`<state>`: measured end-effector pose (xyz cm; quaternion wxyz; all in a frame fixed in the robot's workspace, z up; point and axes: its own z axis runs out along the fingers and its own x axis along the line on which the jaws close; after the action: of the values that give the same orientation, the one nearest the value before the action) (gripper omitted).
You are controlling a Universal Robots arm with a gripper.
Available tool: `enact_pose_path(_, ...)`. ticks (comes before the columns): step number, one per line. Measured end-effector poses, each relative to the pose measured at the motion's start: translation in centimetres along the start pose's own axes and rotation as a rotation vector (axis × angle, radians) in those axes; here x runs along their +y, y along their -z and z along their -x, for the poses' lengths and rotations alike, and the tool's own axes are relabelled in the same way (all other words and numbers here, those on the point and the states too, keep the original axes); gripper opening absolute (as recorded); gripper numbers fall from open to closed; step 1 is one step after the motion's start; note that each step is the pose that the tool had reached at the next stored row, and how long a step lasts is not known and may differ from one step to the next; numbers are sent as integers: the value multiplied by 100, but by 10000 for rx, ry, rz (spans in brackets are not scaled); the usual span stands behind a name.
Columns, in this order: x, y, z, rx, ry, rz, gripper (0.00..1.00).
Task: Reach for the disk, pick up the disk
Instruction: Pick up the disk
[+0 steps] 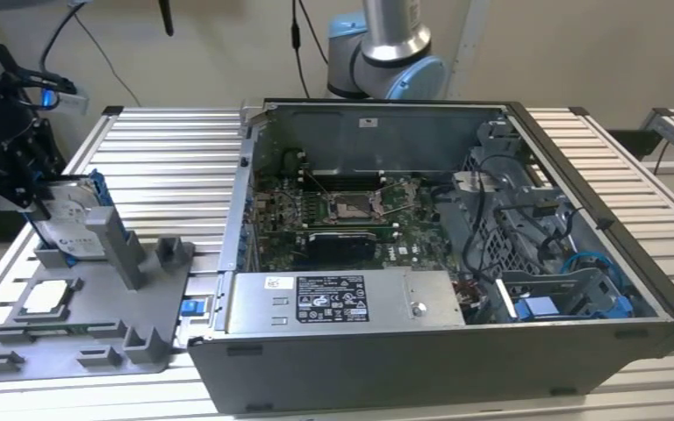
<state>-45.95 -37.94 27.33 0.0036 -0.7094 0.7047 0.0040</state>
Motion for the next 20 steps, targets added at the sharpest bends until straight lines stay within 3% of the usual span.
enact_pose_path(6, 0, -21, 0, 2, 0, -3, 100)
enact_pose_path(7, 0, -22, 0, 0, 1, -5, 0)
enact_pose_path(20, 0, -25, 0, 1, 0, -5, 0)
